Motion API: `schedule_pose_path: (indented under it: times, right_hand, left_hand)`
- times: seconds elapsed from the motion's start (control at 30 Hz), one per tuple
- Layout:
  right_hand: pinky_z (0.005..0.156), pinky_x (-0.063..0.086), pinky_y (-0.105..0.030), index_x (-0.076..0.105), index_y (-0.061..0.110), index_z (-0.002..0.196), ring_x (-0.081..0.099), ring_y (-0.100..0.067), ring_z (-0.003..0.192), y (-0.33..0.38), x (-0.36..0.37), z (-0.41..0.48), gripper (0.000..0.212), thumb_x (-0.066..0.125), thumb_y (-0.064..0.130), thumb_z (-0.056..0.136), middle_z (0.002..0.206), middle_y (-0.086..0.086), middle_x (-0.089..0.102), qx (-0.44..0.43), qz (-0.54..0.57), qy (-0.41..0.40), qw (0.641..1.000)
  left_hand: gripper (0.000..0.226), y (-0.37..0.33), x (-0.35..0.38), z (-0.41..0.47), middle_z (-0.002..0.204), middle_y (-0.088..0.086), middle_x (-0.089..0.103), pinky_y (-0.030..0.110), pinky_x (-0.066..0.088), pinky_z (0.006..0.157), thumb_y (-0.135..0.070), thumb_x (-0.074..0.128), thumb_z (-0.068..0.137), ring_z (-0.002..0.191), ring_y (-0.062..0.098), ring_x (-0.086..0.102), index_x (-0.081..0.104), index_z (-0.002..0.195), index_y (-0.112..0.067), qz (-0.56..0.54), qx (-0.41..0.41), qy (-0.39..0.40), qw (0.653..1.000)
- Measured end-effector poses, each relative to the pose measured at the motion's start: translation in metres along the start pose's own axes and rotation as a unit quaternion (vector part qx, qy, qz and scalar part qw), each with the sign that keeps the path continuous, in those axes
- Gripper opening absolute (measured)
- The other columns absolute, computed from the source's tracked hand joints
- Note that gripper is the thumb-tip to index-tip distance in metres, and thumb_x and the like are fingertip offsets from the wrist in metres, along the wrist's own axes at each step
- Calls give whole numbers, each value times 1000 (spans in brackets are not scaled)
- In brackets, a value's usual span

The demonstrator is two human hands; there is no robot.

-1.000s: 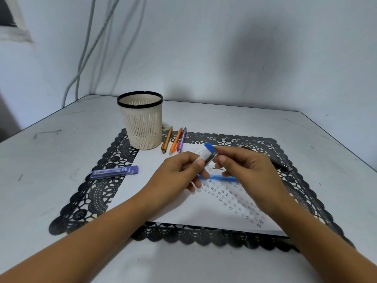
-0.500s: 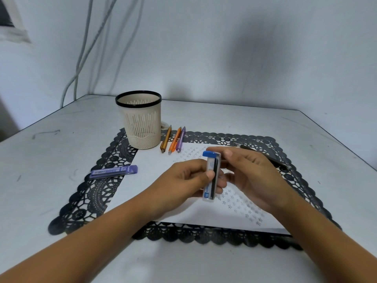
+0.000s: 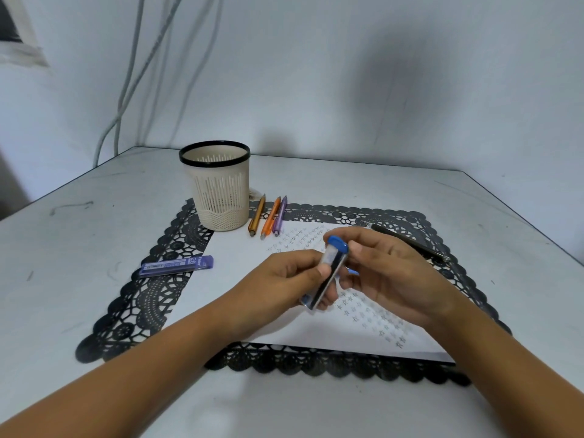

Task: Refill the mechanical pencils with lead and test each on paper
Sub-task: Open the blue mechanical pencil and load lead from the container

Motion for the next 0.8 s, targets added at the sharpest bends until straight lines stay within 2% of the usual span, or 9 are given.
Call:
schedule_pose_path:
  times: [0.1, 0.17, 0.33, 0.4, 0.47, 0.53, 0.63, 0.8]
  right_hand:
    - [62, 50, -21, 71, 24, 95, 62, -9, 79, -1, -1, 1, 41, 79, 45, 62, 86, 2, 67, -10, -13, -19, 1000]
    - [61, 50, -21, 71, 25, 94, 62, -10, 81, -1, -1, 2, 41, 79, 47, 61, 89, 2, 67, -19, -20, -35, 999]
    - [60, 49, -22, 71, 25, 94, 60, -12, 85, -4, -7, 5, 48, 81, 51, 55, 90, 1, 65, -17, -46, -83, 995]
    - [60, 49, -22, 71, 26, 94, 60, -9, 83, -2, -8, 3, 42, 78, 50, 60, 88, 5, 67, -12, -76, -96, 992]
    - [61, 48, -23, 70, 28, 94, 60, -8, 81, 1, -9, 1, 25, 70, 41, 73, 84, 9, 68, -3, -144, -132, 981]
    - [63, 46, -16, 67, 30, 95, 61, -3, 79, 6, -14, 0, 13, 60, 27, 84, 82, 13, 68, -1, -269, -203, 942]
    - [66, 39, -8, 63, 31, 101, 56, 6, 81, 8, -28, 1, 14, 57, 25, 89, 90, 19, 61, -15, -464, -269, 844]
    - [75, 40, -19, 65, 21, 106, 54, -3, 83, -2, -46, 3, 18, 58, 22, 89, 96, 7, 62, 31, -555, -273, 786]
  left_hand:
    - [27, 0, -2, 2, 64, -4, 61, 24, 48, 65, -28, 49, 82, 63, 10, 55, 60, 98, -9, -2, 9, -20, 1000]
    - [25, 0, -4, 3, 64, -4, 61, 25, 46, 62, -29, 54, 79, 62, 9, 53, 55, 100, -17, 13, 17, -46, 999]
    - [16, -1, -12, 5, 73, -10, 59, 22, 43, 64, -20, 61, 84, 63, 3, 53, 54, 95, -31, 125, 72, -125, 982]
    - [15, -2, -17, 5, 82, -16, 58, 16, 41, 64, -25, 62, 84, 68, 0, 53, 55, 93, -35, 190, 87, -150, 966]
    - [18, -3, -19, 4, 91, -17, 54, 10, 38, 64, -25, 62, 84, 71, -3, 50, 52, 92, -38, 277, 102, -165, 941]
    - [22, -6, -24, 4, 100, -17, 48, 6, 37, 68, -20, 61, 85, 81, -4, 49, 50, 92, -37, 344, 118, -180, 914]
    - [18, -15, -35, 7, 98, -16, 46, 7, 39, 74, -19, 61, 85, 89, -3, 48, 54, 99, -29, 397, 113, -189, 891]
    - [22, -23, -62, 6, 99, -11, 51, 7, 38, 72, -24, 59, 86, 90, 2, 51, 60, 108, -22, 482, 59, -154, 861]
Point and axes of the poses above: each hand's wrist, its own z-axis towards the middle knuckle, its own x-axis out of the palm, y = z × x, the point moved 2 cm from there along z, towards the middle knuckle
